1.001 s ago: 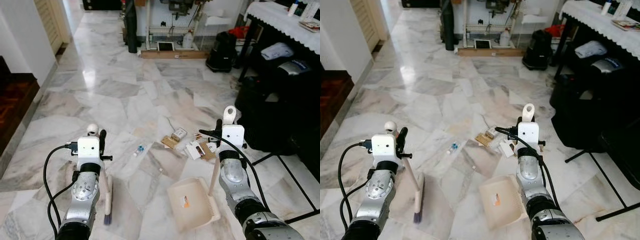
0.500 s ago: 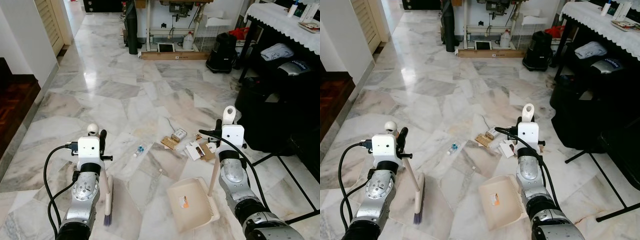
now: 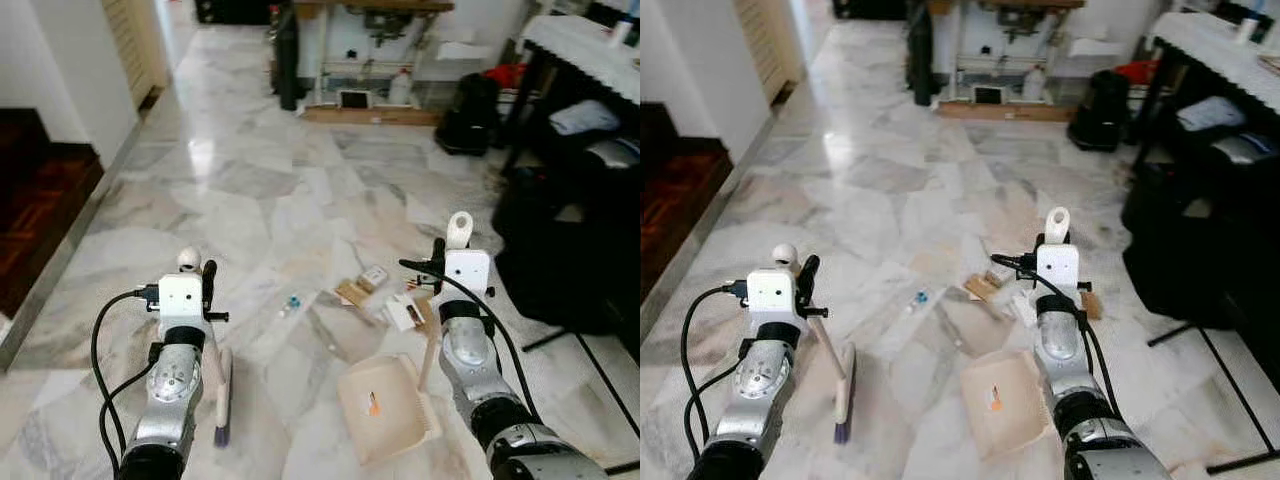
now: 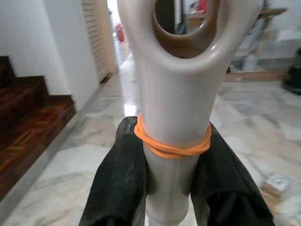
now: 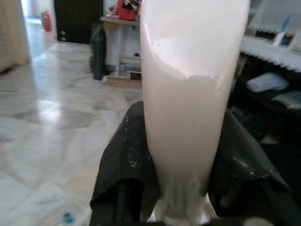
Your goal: Sweep floor
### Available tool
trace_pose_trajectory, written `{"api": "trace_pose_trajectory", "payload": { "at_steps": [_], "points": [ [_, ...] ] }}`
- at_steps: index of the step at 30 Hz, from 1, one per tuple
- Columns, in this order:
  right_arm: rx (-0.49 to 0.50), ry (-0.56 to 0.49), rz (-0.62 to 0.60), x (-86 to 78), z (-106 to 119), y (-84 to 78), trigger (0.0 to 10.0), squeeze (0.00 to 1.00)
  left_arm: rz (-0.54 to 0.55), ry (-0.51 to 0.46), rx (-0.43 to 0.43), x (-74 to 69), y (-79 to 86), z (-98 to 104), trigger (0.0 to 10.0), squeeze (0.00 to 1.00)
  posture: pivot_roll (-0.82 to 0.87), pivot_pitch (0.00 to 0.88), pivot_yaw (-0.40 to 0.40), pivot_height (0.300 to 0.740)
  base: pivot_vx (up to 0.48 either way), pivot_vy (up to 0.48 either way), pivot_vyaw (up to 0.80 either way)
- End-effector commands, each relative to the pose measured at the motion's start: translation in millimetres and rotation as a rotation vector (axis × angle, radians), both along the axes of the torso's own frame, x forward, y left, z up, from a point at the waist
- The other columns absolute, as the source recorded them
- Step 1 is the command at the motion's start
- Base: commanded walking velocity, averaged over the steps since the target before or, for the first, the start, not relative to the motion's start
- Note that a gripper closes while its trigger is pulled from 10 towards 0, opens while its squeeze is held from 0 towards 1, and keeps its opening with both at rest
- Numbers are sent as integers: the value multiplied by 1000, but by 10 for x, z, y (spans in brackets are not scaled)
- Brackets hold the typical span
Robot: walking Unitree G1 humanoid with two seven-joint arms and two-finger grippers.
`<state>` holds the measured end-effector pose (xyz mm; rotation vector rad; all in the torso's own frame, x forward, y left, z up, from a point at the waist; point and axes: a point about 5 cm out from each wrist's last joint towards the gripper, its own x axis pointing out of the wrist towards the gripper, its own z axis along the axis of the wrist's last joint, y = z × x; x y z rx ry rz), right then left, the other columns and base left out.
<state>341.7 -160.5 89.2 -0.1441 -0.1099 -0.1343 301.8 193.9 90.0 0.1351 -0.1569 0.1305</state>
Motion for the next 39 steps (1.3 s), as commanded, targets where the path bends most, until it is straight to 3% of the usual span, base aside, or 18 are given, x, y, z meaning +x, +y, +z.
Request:
{"api": "trace_pose_trajectory", "payload": {
  "at_steps": [1,7,13,25,39],
  "points": [
    [63,-22,-78,16,54,-167,10000,0,-21,-38,0,34,-57,80,10000,0,106,0,-33,740,285,0,0],
    [150,1,-150,2,12,-272,10000,0,-24,-37,3,35,-49,83,10000,0,105,0,-29,740,287,0,0],
    [159,13,-165,-23,-27,-310,10000,0,-26,-37,5,39,-47,84,10000,0,98,0,-23,740,279,0,0],
    [87,116,-188,-234,-324,-406,10000,0,-28,-26,9,26,8,57,10000,0,82,0,-12,740,246,0,0],
    [86,89,-197,-194,-257,-423,10000,0,-53,-33,14,51,-40,77,10000,0,84,0,-9,740,86,0,0]
  ]
}}
